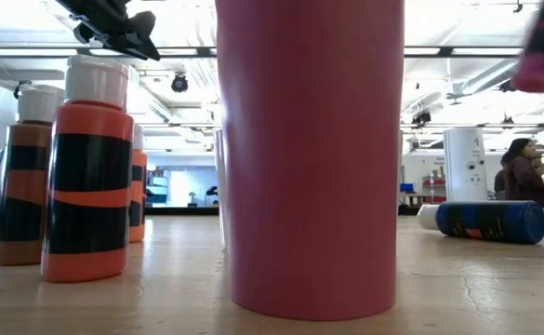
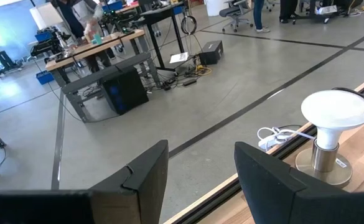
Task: Pick & Place Paint Supplies
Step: Put the dark pink paint bottle into the white bin
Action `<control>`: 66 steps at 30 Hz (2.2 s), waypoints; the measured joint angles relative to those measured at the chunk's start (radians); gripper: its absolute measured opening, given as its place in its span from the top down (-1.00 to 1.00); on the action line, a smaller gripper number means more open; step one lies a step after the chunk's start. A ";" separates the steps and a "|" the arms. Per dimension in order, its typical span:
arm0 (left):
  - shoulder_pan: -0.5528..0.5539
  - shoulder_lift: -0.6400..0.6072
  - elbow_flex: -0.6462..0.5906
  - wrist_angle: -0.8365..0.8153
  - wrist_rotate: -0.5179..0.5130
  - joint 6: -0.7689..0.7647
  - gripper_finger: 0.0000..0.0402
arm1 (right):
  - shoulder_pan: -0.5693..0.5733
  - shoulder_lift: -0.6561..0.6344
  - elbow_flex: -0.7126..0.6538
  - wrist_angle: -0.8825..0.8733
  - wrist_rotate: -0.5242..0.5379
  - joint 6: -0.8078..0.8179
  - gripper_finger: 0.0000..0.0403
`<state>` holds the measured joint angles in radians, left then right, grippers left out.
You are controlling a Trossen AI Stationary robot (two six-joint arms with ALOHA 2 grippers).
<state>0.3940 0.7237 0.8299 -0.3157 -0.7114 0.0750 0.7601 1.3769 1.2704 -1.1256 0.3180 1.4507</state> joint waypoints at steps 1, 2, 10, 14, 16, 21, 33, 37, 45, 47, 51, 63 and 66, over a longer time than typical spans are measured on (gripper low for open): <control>0.000 0.000 0.000 0.000 0.000 0.000 0.05 | -0.018 0.000 0.014 0.000 0.000 -0.031 0.45; 0.000 0.000 0.000 0.000 0.000 0.000 0.05 | -0.036 0.000 0.028 0.000 0.000 -0.061 0.45; 0.000 0.000 0.000 0.000 0.000 0.000 0.05 | -0.173 0.019 0.126 0.008 -0.001 -0.303 0.45; 0.000 0.000 0.000 0.000 0.000 0.000 0.05 | -0.233 0.051 0.167 0.014 -0.008 -0.416 0.45; 0.000 0.000 0.000 0.000 0.000 0.000 0.05 | -0.263 0.071 0.186 0.015 -0.013 -0.467 0.45; 0.000 0.000 0.000 0.000 0.000 0.000 0.05 | -0.327 0.138 0.233 0.019 -0.086 -0.541 0.45; 0.000 0.000 0.000 0.000 0.000 0.000 0.05 | -0.430 0.377 0.421 0.026 -0.192 -0.687 0.45; 0.000 0.000 0.000 0.000 0.000 0.000 0.05 | -0.448 0.453 0.512 -0.004 -0.200 -0.694 0.45; 0.000 0.000 0.000 0.000 0.000 0.000 0.05 | -0.483 0.573 0.644 -0.107 -0.210 -0.675 0.45; 0.000 0.000 0.000 0.000 0.000 0.000 0.05 | -0.490 0.600 0.666 -0.106 -0.227 -0.670 0.45; 0.000 0.000 0.000 0.000 0.000 0.000 0.05 | -0.499 0.648 0.703 -0.131 -0.256 -0.677 0.45; 0.000 0.000 0.000 0.000 0.000 0.000 0.05 | -0.527 0.683 0.621 -0.128 -0.267 -0.571 0.45; 0.000 0.000 0.000 0.000 0.000 0.000 0.05 | -0.536 0.683 0.601 -0.111 -0.267 -0.565 0.45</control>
<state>0.3942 0.7235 0.8299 -0.3157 -0.7113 0.0750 0.2239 2.0598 1.8714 -1.2365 0.0514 0.8862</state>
